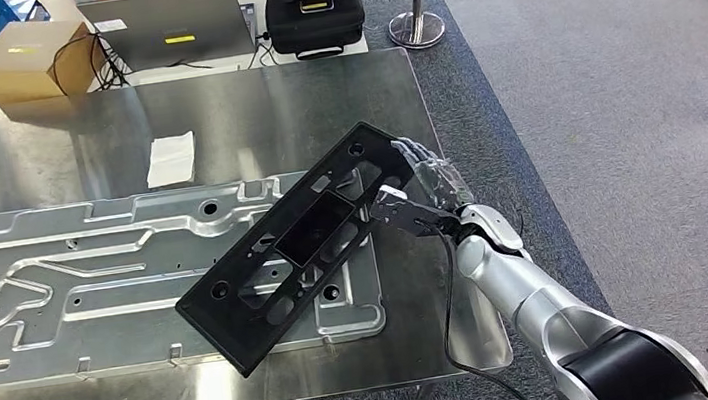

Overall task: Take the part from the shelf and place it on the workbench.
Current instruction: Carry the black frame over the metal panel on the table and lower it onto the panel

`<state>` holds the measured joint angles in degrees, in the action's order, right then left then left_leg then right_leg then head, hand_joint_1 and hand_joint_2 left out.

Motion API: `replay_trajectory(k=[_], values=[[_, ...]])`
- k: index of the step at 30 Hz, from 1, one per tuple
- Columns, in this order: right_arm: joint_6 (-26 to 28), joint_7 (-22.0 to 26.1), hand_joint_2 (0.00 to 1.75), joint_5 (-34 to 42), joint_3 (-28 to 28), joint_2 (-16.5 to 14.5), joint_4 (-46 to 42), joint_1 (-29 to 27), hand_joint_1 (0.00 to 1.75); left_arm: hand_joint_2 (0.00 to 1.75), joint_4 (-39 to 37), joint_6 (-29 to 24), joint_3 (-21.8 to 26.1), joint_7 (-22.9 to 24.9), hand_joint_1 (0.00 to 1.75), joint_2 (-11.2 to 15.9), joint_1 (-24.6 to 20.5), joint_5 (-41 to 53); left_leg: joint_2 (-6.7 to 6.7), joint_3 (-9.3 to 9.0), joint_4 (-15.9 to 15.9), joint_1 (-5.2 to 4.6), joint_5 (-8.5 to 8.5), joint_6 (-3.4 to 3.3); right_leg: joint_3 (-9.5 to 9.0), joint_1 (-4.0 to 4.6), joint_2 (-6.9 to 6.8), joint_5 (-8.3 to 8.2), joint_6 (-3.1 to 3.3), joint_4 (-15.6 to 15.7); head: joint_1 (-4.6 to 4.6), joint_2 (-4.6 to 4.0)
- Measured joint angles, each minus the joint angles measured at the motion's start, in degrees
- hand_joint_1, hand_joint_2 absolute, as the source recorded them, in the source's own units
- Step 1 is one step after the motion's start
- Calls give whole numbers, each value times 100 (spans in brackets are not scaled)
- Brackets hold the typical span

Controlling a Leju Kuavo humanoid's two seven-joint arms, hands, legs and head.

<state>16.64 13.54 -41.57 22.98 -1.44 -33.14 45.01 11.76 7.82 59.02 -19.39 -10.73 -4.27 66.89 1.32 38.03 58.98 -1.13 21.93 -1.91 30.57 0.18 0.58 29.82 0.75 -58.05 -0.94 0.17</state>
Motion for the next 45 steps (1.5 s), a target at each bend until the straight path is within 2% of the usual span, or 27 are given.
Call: replay_trajectory(k=[6, 11, 13, 15, 16, 17, 18, 19, 20, 22, 23, 25, 26, 27, 28, 31, 32, 33, 34, 36, 37, 38, 39, 41, 42, 43, 45], values=[[38, 15, 175, 166, -174, 125, -352, -249, 0, 0, 0, -10, 16, 10, 0, 8, 4, 32, -2, -1, 27, -16, 39, -39, -15, -15, 2, 20, -31, 3, 1, -1], [86, 116, 175, 404, -309, 246, -520, -413, 0, 0, 0, -10, 18, 8, 0, 11, 5, 44, -7, -39, 10, -10, 48, -112, -55, -27, -1, 66, -115, -4, 1, 0], [79, 275, 87, 631, -401, 316, -708, -600, 0, 0, -1, -11, 26, 1, 0, 11, 5, 28, -19, -85, -49, 27, 26, -139, 37, -24, -10, 255, -163, -260, -5, 0], [-60, 487, 0, 1010, -523, 363, -1093, -985, 0, 0, -2, -29, 62, -1, 0, 11, 4, -20, -22, -103, -65, 38, 27, -152, 372, -50, -21, 611, -203, -933, -8, 0], [-182, 604, 0, 1256, -597, 373, -1380, -1280, 0, 0, -2, -52, 93, 3, 0, 11, 6, -52, -17, -104, -64, 42, 30, -154, 564, -67, -22, 742, -218, -1287, -7, 0], [-318, 720, 0, 1504, -669, 374, -1698, -1615, 0, 0, -2, -78, 128, 5, 0, 10, 10, -87, -9, -105, -63, 45, 32, -153, 695, -82, -24, 773, -228, -1506, -8, 0], [-446, 827, 0, 1706, -721, 360, -2015, -1966, 0, 0, -2, -107, 166, 3, 0, 6, 18, -124, -1, -105, -61, 47, 35, -150, 729, -95, -25, 690, -234, -1524, -8, 0], [-546, 924, 0, 1839, -751, 337, -2321, -2322, 0, 0, -2, -136, 205, -8, 0, -7, 24, -160, 5, -105, -58, 49, 39, -143, 647, -106, -28, 512, -234, -1317, -7, 0], [-611, 1005, 0, 1903, -760, 303, -2601, -2666, 0, 0, -2, -163, 239, -27, 0, -26, 28, -191, 8, -106, -52, 51, 43, -133, 471, -113, -35, 299, -228, -947, -7, -1], [-651, 1127, 0, 1903, -743, 220, -3089, -3319, 0, 0, -2, -208, 298, -69, 0, -89, 25, -226, 13, -110, -41, 48, 47, -83, 131, -91, -41, -3, -186, -275, -3, -1], [-648, 1160, 0, 1884, -729, 175, -3287, -3589, 0, 0, -2, -226, 321, -83, 0, -115, 21, -230, 13, -114, -36, 47, 44, -45, 44, -71, -40, -61, -151, -99, -3, -1], [-629, 1179, 0, 1846, -698, 102, -3550, -3967, 0, 0, -2, -260, 364, -88, 0, -159, 15, -243, 7, -124, -45, 47, 16, 45, 48, -40, -23, -114, -73, -40, 3, 0], [-614, 1175, 0, 1832, -684, 69, -3627, -4096, 0, 0, -2, -281, 389, -80, 0, -167, 11, -257, 2, -118, -36, 50, 19, 81, 52, -53, -27, -133, -32, -7, 2, -1], [-589, 1173, 0, 1825, -673, 44, -3680, -4203, 0, 0, -2, -302, 412, -71, 0, -174, 7, -278, -8, -99, 12, 53, 87, 116, 67, -68, -34, -173, 8, 13, 7, -1], [-560, 1175, 0, 1826, -665, 17, -3717, -4294, 0, 0, -2, -318, 434, -62, 0, -175, 6, -297, -19, -58, 149, 62, 245, 147, 85, -85, -49, -214, 50, 38, 17, -1], [-494, 1209, 0, 1848, -648, -34, -3771, -4497, 0, 0, -2, -335, 497, -44, 0, -174, 13, -325, -57, 178, 1155, 118, 1030, 249, 177, -84, -104, -317, 110, 52, 53, -1], [-487, 1217, 0, 1853, -646, -39, -3780, -4536, 0, 0, -2, -336, 516, -43, 0, -173, 15, -327, -66, 203, 1443, 137, 1180, 280, 216, -83, -121, -348, 103, 47, 54, -1], [-491, 1221, 0, 1869, -645, -42, -3784, -4563, 0, 0, -2, -337, 532, -42, 0, -172, 15, -330, -75, 132, 1530, 155, 1203, 305, 256, -85, -133, -378, 91, 40, 55, -1], [-506, 1223, 0, 1910, -647, -42, -3789, -4586, 0, 0, -2, -339, 544, -42, 0, -171, 15, -342, -83, -54, 1386, 175, 1122, 327, 296, -90, -139, -406, 74, 27, 55, -1], [-556, 1226, 0, 2059, -658, -45, -3806, -4646, 0, 0, -2, -348, 568, -42, 0, -168, 6, -384, -91, -664, 579, 214, 896, 349, 368, -100, -138, -449, 29, -17, 57, -1], [-581, 1230, 0, 2148, -675, -48, -3818, -4680, 0, 0, -2, -352, 584, -45, 0, -168, 1, -411, -82, -914, 216, 212, 820, 330, 391, -100, -132, -471, -4, -38, 56, -1], [-601, 1234, 0, 2220, -693, -51, -3829, -4716, 0, 0, -2, -355, 603, -48, 0, -168, -3, -431, -74, -1064, -15, 206, 788, 304, 404, -97, -127, -492, -38, -52, 55, 0], [-615, 1240, 0, 2271, -715, -54, -3837, -4758, 0, 0, -2, -356, 625, -51, 0, -169, -7, -445, -67, -1104, -110, 191, 801, 269, 411, -93, -122, -519, -78, -58, 56, 0], [-639, 1254, 0, 2336, -760, -55, -3841, -4857, 0, 0, -2, -356, 666, -56, 0, -172, -11, -465, -73, -1050, -113, 178, 747, 188, 417, -90, -108, -580, -166, -46, 50, -1], [-648, 1260, 0, 2359, -789, -55, -3840, -4907, 0, 0, -2, -357, 682, -56, 0, -175, -17, -476, -89, -1016, -135, 184, 717, 137, 441, -95, -95, -554, -204, -69, 48, -1], [-655, 1268, 0, 2378, -820, -55, -3839, -4956, 0, 0, -2, -358, 693, -55, 0, -178, -21, -489, -105, -971, -146, 193, 667, 81, 484, -100, -83, -438, -232, -152, 40, -1], [-666, 1286, 0, 2407, -876, -55, -3836, -5032, 0, 0, -2, -366, 705, -50, 0, -185, -24, -505, -141, -852, -158, 195, 560, -4, 657, -106, -65, 59, -264, -633, 27, -1]])
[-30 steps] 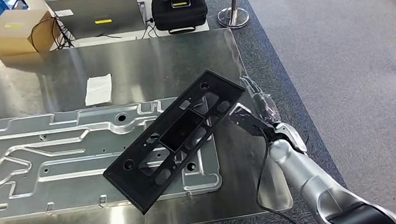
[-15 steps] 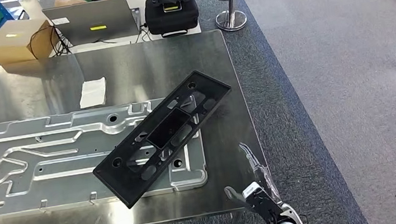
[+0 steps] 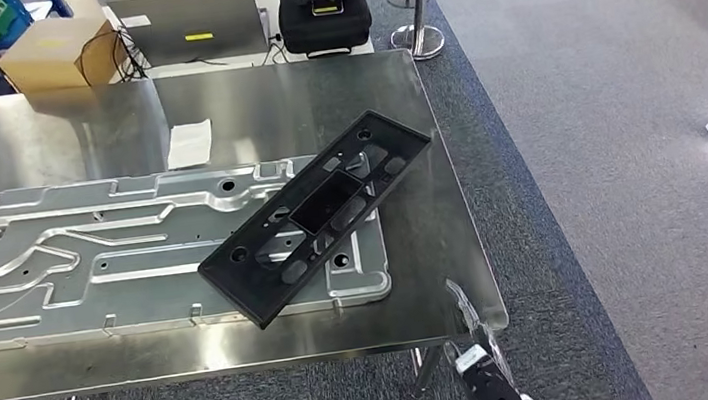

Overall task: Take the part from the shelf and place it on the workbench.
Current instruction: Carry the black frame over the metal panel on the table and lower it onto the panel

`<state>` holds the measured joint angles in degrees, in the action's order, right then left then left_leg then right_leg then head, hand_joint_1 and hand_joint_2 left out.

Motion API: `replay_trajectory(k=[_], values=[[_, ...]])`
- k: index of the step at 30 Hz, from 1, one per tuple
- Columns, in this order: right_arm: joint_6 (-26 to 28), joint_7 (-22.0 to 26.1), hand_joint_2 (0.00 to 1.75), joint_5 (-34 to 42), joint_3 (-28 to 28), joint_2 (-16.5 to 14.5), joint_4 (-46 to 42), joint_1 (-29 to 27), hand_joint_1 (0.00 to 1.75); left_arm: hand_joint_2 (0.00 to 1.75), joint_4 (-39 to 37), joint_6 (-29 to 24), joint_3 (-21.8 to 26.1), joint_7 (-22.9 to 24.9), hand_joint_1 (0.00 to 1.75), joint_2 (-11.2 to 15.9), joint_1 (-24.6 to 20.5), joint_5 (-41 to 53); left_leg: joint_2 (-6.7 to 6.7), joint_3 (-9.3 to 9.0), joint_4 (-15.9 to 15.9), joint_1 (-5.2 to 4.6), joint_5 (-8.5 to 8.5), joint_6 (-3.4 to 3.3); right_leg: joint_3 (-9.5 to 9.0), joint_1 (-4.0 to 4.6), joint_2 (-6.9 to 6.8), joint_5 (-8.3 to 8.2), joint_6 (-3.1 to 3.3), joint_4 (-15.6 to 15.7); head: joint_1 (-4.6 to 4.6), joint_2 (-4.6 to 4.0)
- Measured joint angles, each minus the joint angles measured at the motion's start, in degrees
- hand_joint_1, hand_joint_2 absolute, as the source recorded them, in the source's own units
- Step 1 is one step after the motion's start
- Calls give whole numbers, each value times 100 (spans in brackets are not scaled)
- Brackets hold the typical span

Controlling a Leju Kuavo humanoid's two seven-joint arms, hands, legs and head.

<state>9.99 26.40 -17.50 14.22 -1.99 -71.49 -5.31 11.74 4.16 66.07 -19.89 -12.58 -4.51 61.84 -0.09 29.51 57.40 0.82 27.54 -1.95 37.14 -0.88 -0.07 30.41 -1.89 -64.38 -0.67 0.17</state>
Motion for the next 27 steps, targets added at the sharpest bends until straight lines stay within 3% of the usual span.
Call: replay_trajectory(k=[2, 3, 4, 5, 7, 9, 10, 12, 13, 15, 17, 18, 19, 20, 21, 22, 24, 25, 27], values=[[-12, 11, 0, 19, -36, 0, 8, -47, 0, 0, 0, -13, 16, 13, 0, -7, 0, -4, -30, 149, 6, -28, -107, -35, 181, 5, 1, 456, -19, -700, -7, 1], [-18, 12, 0, 23, -50, 0, 13, -67, 0, 0, 0, -19, 25, 22, 0, -11, -1, -5, -44, 224, 11, -46, -163, -41, 193, 6, 1, 509, -18, -919, -7, 1], [-23, 15, 0, 26, -62, 0, 18, -87, 0, 0, 0, -24, 33, 33, 0, -14, -2, -7, -53, 301, 16, -64, -219, -42, 109, 10, 1, 436, -5, -961, -7, 1], [-26, 19, 0, 26, -70, -1, 21, -104, 0, 0, 0, -27, 43, 44, 0, -17, -3, -10, -56, 373, 20, -82, -277, -41, -84, 21, 1, 281, 26, -791, -7, 1], [-47, 23, 0, 26, -88, -2, 22, -115, 0, 0, 0, -30, 66, 64, 0, -36, -8, -15, -52, 481, 31, -111, -381, -28, -705, 71, 0, 57, 130, -30, -6, 1], [-106, -2, 0, 28, -106, -14, 49, -129, 0, 0, -1, -30, 84, 85, 0, -68, -16, -17, -49, 543, 41, -122, -482, 16, -1206, 126, -8, 95, 224, 702, -5, 1], [-139, -19, 0, 29, -114, -23, 78, -165, 0, 0, -2, -31, 92, 97, 0, -83, -19, -18, -47, 565, 38, -119, -534, 50, -1308, 150, -13, 127, 252, 888, -7, 1], [-185, -41, 0, 30, -122, -39, 156, -278, 0, 0, -2, -31, 115, 115, 0, -97, -15, -18, -39, 610, 33, -111, -604, 116, -1258, 142, -28, 44, 292, 973, -14, 0], [-199, -45, 0, 31, -126, -48, 187, -317, 0, 0, -2, -32, 124, 120, 0, -100, -11, -18, -30, 655, 94, -109, -512, 148, -1199, 123, -33, -31, 324, 994, -14, 0], [-215, -45, 0, 32, -136, -73, 233, -342, 0, 0, -2, -35, 131, 126, 0, -99, -9, -18, -14, 807, 524, -91, -14, 207, -1035, 84, -39, -189, 370, 1014, 7, 0], [-219, -46, 0, 32, -143, -94, 270, -357, 0, 0, -1, -36, 134, 131, 0, -99, -11, -18, -11, 960, 1232, -60, 502, 266, -834, 77, -43, -322, 376, 981, 32, 1], [-219, -47, 0, 32, -146, -98, 289, -367, 0, 0, -1, -36, 135, 133, 0, -98, -12, -18, -11, 976, 1513, -44, 568, 293, -725, 71, -55, -382, 361, 950, 34, 1], [-219, -48, 0, 32, -149, -99, 307, -373, 0, 0, -1, -36, 136, 133, 0, -98, -12, -18, -12, 921, 1641, -27, 490, 320, -607, 61, -66, -438, 340, 907, 36, 0], [-219, -48, 0, 32, -151, -101, 322, -376, 0, 0, 0, -36, 137, 134, 0, -97, -11, -18, -13, 774, 1580, -7, 323, 344, -482, 45, -75, -487, 313, 849, 36, 0], [-219, -48, 0, 32, -152, -103, 337, -376, 0, 0, -1, -36, 137, 134, 0, -97, -13, -18, -13, 528, 1326, 15, 165, 368, -361, 29, -79, -527, 281, 780, 37, 0], [-220, -50, 0, 31, -154, -107, 346, -376, 0, 0, -1, -37, 138, 134, 0, -97, -20, -18, -12, 224, 940, 29, 125, 390, -252, 20, -80, -560, 246, 705, 40, 0], [-227, -56, 0, 24, -156, -111, 361, -375, 0, 0, -1, -38, 141, 135, 0, -97, -34, -24, 4, -233, 239, 19, 271, 353, -114, 18, -82, -619, 171, 581, 40, 1], [-231, -61, 0, 18, -157, -113, 368, -373, 0, 0, 0, -38, 146, 137, 0, -97, -42, -32, 11, -310, 74, 0, 358, 308, -85, 21, -84, -658, 132, 555, 44, 1], [-244, -75, 0, 10, -158, -120, 405, -368, 0, 0, -1, -37, 159, 147, 0, -96, -44, -48, 0, -254, 36, -17, 315, 177, -62, 4, -83, -728, 49, 543, 50, 1]])
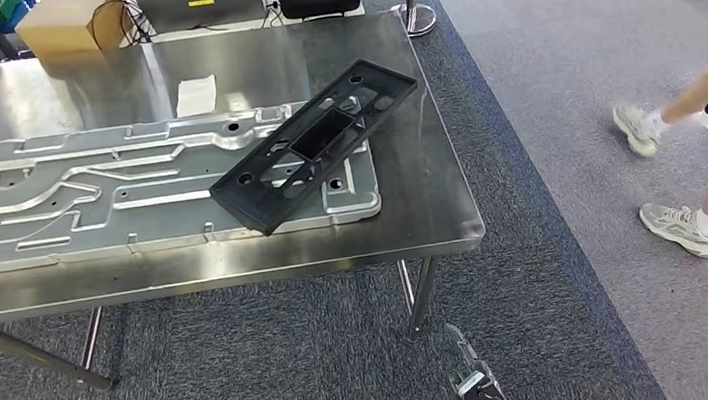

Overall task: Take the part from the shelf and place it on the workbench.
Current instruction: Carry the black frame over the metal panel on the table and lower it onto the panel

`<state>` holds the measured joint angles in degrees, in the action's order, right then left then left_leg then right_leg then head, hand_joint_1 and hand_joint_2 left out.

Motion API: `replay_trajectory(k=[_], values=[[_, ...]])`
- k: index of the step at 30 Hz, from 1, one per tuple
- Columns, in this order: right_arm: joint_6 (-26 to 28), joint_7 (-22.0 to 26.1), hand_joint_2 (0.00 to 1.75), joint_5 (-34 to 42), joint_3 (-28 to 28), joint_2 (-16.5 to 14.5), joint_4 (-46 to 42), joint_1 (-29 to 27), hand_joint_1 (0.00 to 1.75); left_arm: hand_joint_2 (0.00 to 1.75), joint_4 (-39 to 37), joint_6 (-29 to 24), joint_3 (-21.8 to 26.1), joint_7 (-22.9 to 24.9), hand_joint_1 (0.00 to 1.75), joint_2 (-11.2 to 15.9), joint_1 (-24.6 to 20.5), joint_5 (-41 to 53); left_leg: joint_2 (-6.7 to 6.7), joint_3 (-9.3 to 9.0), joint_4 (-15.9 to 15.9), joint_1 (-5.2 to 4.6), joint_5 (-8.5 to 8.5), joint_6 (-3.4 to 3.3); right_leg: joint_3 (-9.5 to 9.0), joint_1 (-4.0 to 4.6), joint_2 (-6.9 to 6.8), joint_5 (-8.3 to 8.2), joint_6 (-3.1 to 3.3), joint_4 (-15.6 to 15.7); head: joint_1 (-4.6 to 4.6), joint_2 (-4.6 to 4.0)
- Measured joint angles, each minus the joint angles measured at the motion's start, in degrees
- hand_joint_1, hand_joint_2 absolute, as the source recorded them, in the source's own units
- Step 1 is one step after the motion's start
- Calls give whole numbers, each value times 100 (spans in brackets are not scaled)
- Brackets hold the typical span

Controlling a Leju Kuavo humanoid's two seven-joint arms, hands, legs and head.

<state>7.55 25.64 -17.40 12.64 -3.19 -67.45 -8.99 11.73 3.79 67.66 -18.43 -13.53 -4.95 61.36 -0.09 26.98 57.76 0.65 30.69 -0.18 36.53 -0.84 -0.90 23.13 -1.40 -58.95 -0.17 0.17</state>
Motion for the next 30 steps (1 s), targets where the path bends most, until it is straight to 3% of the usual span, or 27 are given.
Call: replay_trajectory(k=[1, 2, 5, 6, 7, 8, 10, 12, 13, 14, 15, 16, 17, 18, 20, 21, 22, 23, 24, 25, 27, 28, 30], values=[[-11, -9, 0, -2, 0, -4, 27, 3, 0, 0, -1, 0, 5, 9, 0, 1, -1, -6, -12, 46, -1, 0, -54, -63, 31, -14, 8, 65, -32, -43, 3, 0], [-28, -18, 0, -3, 1, -11, 59, 8, 0, 0, -1, 1, 9, 16, 0, 1, 0, -9, -26, 106, -10, 3, -119, -122, 85, -28, 17, 236, -57, -164, -6, 0], [-66, -6, 0, -5, 5, -31, 163, 58, 0, 0, 0, 2, 16, 22, 0, -1, -3, -17, -45, 353, -4, -16, -328, -208, 334, -39, 39, 1064, -93, -1071, -33, 0], [-68, 28, 0, -14, 8, -35, 197, 80, 0, 0, 0, 3, 20, 19, 0, -2, -3, -20, -48, 446, 3, -29, -401, -213, 372, -39, 41, 1184, -95, -1374, -33, 0], [-67, 74, 0, -31, 18, -38, 225, 95, 0, 0, 1, 4, 27, 13, 0, -2, -4, -25, -50, 540, 13, -42, -472, -213, 342, -38, 43, 1161, -89, -1542, -33, 0], [-59, 110, 0, -62, 41, -40, 238, 103, 0, 0, 1, 3, 39, 5, 0, -2, -3, -32, -51, 633, 22, -55, -537, -210, 223, -35, 45, 1031, -71, -1524, -32, 0], [-27, 95, 0, -135, 134, -40, 236, 112, 0, 0, 0, -1, 67, -9, 0, -2, -5, -49, -47, 789, 39, -73, -655, -194, -294, -8, 57, 748, 5, -961, -32, 0], [61, -82, 87, -109, 223, -44, 314, 168, 0, 0, 0, -11, 88, -11, 0, -3, -11, -46, -46, 881, 45, -91, -764, -146, -896, 50, 70, 761, 94, -106, -37, 0], [141, -180, 87, -44, 237, -49, 461, 243, 0, 0, 0, -20, 93, -2, 0, -3, -16, -33, -52, 903, 37, -88, -822, -111, -1068, 78, 79, 812, 123, 181, -41, 0], [264, -272, 87, 48, 218, -56, 746, 359, 0, 0, 0, -31, 97, 15, 0, -2, -21, -11, -60, 918, 19, -85, -881, -72, -1128, 101, 84, 833, 140, 334, -45, 0], [439, -384, 44, 142, 164, -63, 1210, 507, 0, 0, 0, -46, 99, 40, 0, 0, -24, 20, -67, 933, 3, -76, -929, -35, -1104, 94, 87, 788, 158, 377, -47, 0], [639, -561, 0, 218, 83, -66, 1752, 666, 0, 0, 0, -65, 100, 68, 0, 3, -28, 54, -62, 962, 16, -66, -908, -4, -1062, 87, 79, 719, 184, 400, -46, 0], [856, -852, 0, 279, -25, -62, 2340, 799, 0, 0, 1, -81, 100, 95, 0, 8, -30, 91, -52, 1012, 105, -61, -773, 22, -1009, 74, 61, 647, 220, 420, -37, 0], [1049, -1225, 0, 321, -141, -48, 2881, 890, 0, 0, 1, -95, 100, 119, 0, 13, -29, 125, -42, 1084, 307, -55, -520, 47, -943, 57, 32, 575, 250, 436, -27, 0], [1263, -1879, 0, 364, -328, 24, 3654, 935, 0, 0, 1, -103, 99, 146, 0, 28, -19, 166, -33, 1234, 982, -30, 99, 88, -783, 60, -31, 462, 283, 411, -13, 0], [1308, -2076, 0, 374, -387, 68, 3952, 925, 0, 0, 1, -104, 99, 151, 0, 38, -10, 175, -34, 1276, 1335, -16, 278, 109, -683, 62, -55, 409, 281, 381, -14, 0], [1335, -2204, 0, 378, -424, 103, 4200, 923, 0, 0, 1, -104, 99, 154, 0, 49, -2, 179, -34, 1263, 1576, -2, 301, 127, -571, 63, -67, 356, 277, 340, -14, 0], [1357, -2342, 0, 384, -456, 124, 4430, 937, 0, 0, 1, -104, 99, 156, 0, 59, 0, 183, -35, 1174, 1652, 8, 193, 140, -448, 60, -66, 306, 267, 287, -13, 0], [1374, -2533, 0, 398, -488, 131, 4624, 966, 0, 0, 1, -104, 99, 157, 0, 67, -2, 186, -36, 987, 1528, 14, 22, 147, -322, 54, -53, 260, 251, 226, -11, 0], [1380, -2777, 0, 421, -525, 131, 4781, 999, 0, 0, 1, -104, 99, 157, 0, 76, -9, 188, -34, 715, 1229, 16, -111, 146, -215, 48, -37, 220, 227, 160, -8, 0], [1380, -3448, 0, 483, -624, 135, 5030, 1044, 0, 0, 1, -104, 99, 146, 0, 100, -30, 180, -26, 121, 419, -1, -54, 102, -67, 51, -13, 154, 157, 43, -14, 0], [1377, -3721, 0, 493, -666, 142, 5119, 1051, 0, 0, 1, -104, 104, 138, 0, 119, -34, 155, -22, -47, 141, -11, 39, 67, -39, 55, -11, 119, 121, 12, -18, 0], [1369, -3973, 0, 456, -710, 157, 5259, 1053, 0, 0, 1, -104, 134, 130, 0, 169, -23, 72, -24, -85, -25, -27, 79, -24, -23, 56, -14, 28, 51, 13, -28, 0]])
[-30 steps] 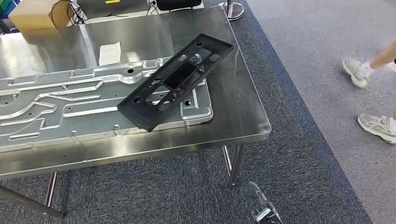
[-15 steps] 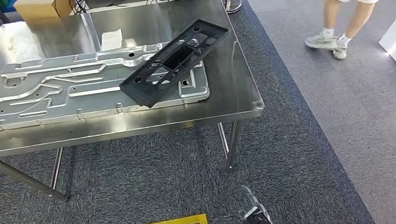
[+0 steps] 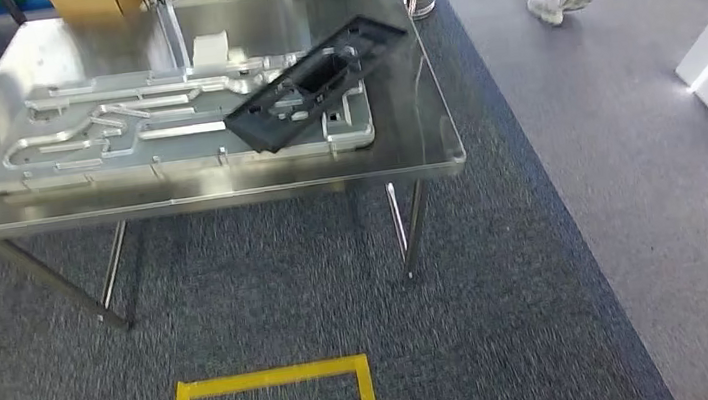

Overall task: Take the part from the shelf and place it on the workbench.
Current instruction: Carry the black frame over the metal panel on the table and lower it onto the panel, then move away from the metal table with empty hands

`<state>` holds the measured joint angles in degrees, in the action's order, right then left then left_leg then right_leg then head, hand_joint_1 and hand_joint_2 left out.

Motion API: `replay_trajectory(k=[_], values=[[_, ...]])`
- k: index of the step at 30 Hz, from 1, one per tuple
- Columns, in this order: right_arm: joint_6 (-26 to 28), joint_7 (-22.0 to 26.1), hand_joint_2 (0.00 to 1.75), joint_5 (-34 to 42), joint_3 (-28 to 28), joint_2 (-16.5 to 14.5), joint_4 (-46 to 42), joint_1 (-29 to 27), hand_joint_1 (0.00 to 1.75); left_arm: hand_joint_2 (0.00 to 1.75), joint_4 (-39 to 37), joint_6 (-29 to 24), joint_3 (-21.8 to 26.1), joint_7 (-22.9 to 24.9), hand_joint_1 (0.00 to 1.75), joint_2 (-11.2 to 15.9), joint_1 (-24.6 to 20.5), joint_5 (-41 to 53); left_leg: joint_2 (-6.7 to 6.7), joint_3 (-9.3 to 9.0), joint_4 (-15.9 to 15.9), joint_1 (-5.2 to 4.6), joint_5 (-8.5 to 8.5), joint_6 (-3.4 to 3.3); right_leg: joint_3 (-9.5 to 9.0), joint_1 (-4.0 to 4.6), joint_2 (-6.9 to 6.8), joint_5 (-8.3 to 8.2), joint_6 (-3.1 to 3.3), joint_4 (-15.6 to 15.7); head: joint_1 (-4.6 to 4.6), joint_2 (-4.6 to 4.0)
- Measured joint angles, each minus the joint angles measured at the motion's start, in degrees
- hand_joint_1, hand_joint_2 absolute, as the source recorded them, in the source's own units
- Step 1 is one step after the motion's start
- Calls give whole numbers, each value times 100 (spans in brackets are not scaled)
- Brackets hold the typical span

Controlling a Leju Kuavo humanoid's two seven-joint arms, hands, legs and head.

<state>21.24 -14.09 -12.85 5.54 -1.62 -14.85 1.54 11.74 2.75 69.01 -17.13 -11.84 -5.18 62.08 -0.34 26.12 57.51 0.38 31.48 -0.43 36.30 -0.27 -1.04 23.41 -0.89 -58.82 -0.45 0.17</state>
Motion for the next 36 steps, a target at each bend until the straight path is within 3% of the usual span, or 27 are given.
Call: replay_trajectory(k=[2, 4, 6, 7, 8, 9, 11, 13, 14, 15, 17, 18, 21, 22, 23, 24, 25, 27, 29, 31, 32, 33, 34, 36], values=[[-3, 40, 87, -66, -7, 16, 110, 2, 0, 0, 0, -6, 50, 20, 0, 55, 9, -72, -30, 101, -21, 9, -111, -102, 71, -14, 35, 80, -67, -70, -7, 0], [-2, 139, 175, -105, -9, 25, 179, 7, 0, 0, 0, -21, 94, 56, 0, 108, 10, -106, -51, 251, -39, 19, -255, -186, 217, -32, 76, 579, -124, -478, -40, 0], [1, 220, 175, -116, -8, 17, 215, 16, 0, 0, 0, -30, 116, 79, 0, 155, 15, -121, -50, 410, -33, 2, -389, -222, 350, -46, 82, 1113, -161, -1158, -74, 0], [3, 260, 175, -118, -8, 8, 231, 22, 0, 0, 0, -30, 120, 84, 0, 170, 18, -124, -51, 488, -27, -8, -451, -227, 366, -53, 81, 1197, -171, -1431, -80, -1], [4, 302, 175, -119, -7, -2, 244, 30, 0, 0, 0, -28, 123, 83, 0, 181, 20, -124, -50, 570, -17, -15, -512, -222, 306, -57, 81, 1142, -173, -1553, -83, -1], [7, 347, 175, -119, -8, -14, 253, 40, 0, 0, 0, -23, 127, 76, 0, 189, 20, -122, -50, 655, -5, -19, -568, -212, 151, -58, 81, 991, -165, -1481, -87, -1], [12, 429, 175, -109, -14, -28, 262, 63, 0, 0, 0, -14, 132, 41, 0, 196, 19, -84, -46, 787, 20, -32, -667, -178, -442, -47, 85, 726, -113, -785, -101, 0], [16, 521, 175, -45, -60, -31, 270, 80, 0, 0, 0, -8, 121, -25, 0, 194, 15, 33, -47, 861, 36, -46, -763, -125, -1019, -15, 93, 752, -41, 66, -122, 0], [9, 584, 175, 11, -102, -31, 277, 83, 0, 0, 0, -8, 107, -58, 0, 187, 13, 110, -52, 886, 32, -47, -816, -92, -1156, 7, 98, 795, -9, 311, -133, 0], [-9, 669, 175, 74, -152, -32, 287, 81, 0, 0, 0, -16, 85, -87, 0, 174, 12, 186, -57, 904, 21, -41, -874, -58, -1173, 23, 101, 799, 19, 412, -137, 0], [-80, 915, 175, 193, -247, -49, 309, 68, 0, 0, 0, -63, 40, -111, 0, 151, 15, 274, -46, 961, 50, -24, -856, 5, -1089, 5, 83, 690, 93, 446, -142, 0], [-117, 1079, 175, 246, -296, -59, 317, 62, 0, 0, 0, -96, 21, -108, 0, 141, 21, 288, -35, 1017, 172, -19, -691, 29, -1035, -8, 64, 625, 143, 458, -132, 0], [-213, 1619, 175, 389, -446, -72, 327, 30, 0, 0, 0, -175, -7, -69, 0, 128, 52, 285, -17, 1254, 1097, 6, 152, 82, -788, 0, 29, 450, 226, 409, -105, -1], [-245, 1825, 175, 436, -501, -73, 329, 17, 0, 0, 0, -198, -9, -53, 0, 126, 61, 276, -17, 1284, 1417, 13, 288, 97, -677, 6, 26, 398, 222, 364, -104, -1], [-272, 2052, 175, 483, -557, -76, 331, 7, 0, 0, 0, -221, -9, -39, 0, 121, 67, 257, -17, 1252, 1610, 19, 282, 109, -556, 7, 25, 347, 216, 308, -104, 0], [-287, 2291, 175, 528, -614, -79, 331, 1, 0, 0, 0, -243, -8, -29, 0, 116, 70, 235, -17, 1139, 1624, 23, 159, 116, -428, 4, 25, 301, 205, 245, -104, 0], [-292, 2505, 175, 568, -669, -83, 331, -3, 0, 0, 0, -265, -6, -20, 0, 110, 71, 210, -17, 931, 1450, 27, -11, 118, -300, -1, 27, 258, 187, 177, -102, 0], [-287, 2786, 175, 618, -763, -88, 330, -4, 0, 0, 0, -299, -3, -14, 0, 98, 62, 176, -13, 348, 704, 23, -100, 104, -91, -3, 34, 183, 134, 37, -102, 0], [-275, 2899, 175, 638, -829, -91, 330, -10, 0, 0, 0, -314, 0, -9, 0, 84, 55, 168, 0, 1, 143, 1, 37, 45, 4, 6, 33, 102, 60, -39, -107, 0], [-260, 3014, 175, 653, -888, -91, 332, -23, 0, 0, 0, -329, 4, -1, 0, 71, 69, 168, 3, 15, 42, -17, 22, -45, 22, 6, 29, -2, -17, -30, -101, 0], [-252, 3071, 175, 658, -922, -89, 338, -28, 0, 0, 0, -340, 7, 5, 0, 63, 76, 168, -10, 52, 26, -13, -35, -92, 45, -7, 38, 7, -51, -46, -91, 0], [-244, 3103, 175, 659, -951, -86, 344, -32, 0, 0, 0, -349, 8, 11, 0, 55, 77, 169, -23, 111, 16, -8, -104, -143, 81, -19, 51, 128, -84, -118, -95, 0], [-240, 3108, 131, 656, -975, -83, 351, -36, 0, 0, 0, -356, 8, 15, 0, 43, 76, 175, -35, 186, 5, -1, -182, -188, 132, -31, 65, 362, -114, -279, -103, 0], [-271, 3055, 44, 640, -998, -82, 364, -36, 0, 0, 0, -357, 8, 3, 0, 22, 73, 198, -43, 367, 9, -7, -330, -238, 252, -47, 79, 999, -163, -875, -123, 0]])
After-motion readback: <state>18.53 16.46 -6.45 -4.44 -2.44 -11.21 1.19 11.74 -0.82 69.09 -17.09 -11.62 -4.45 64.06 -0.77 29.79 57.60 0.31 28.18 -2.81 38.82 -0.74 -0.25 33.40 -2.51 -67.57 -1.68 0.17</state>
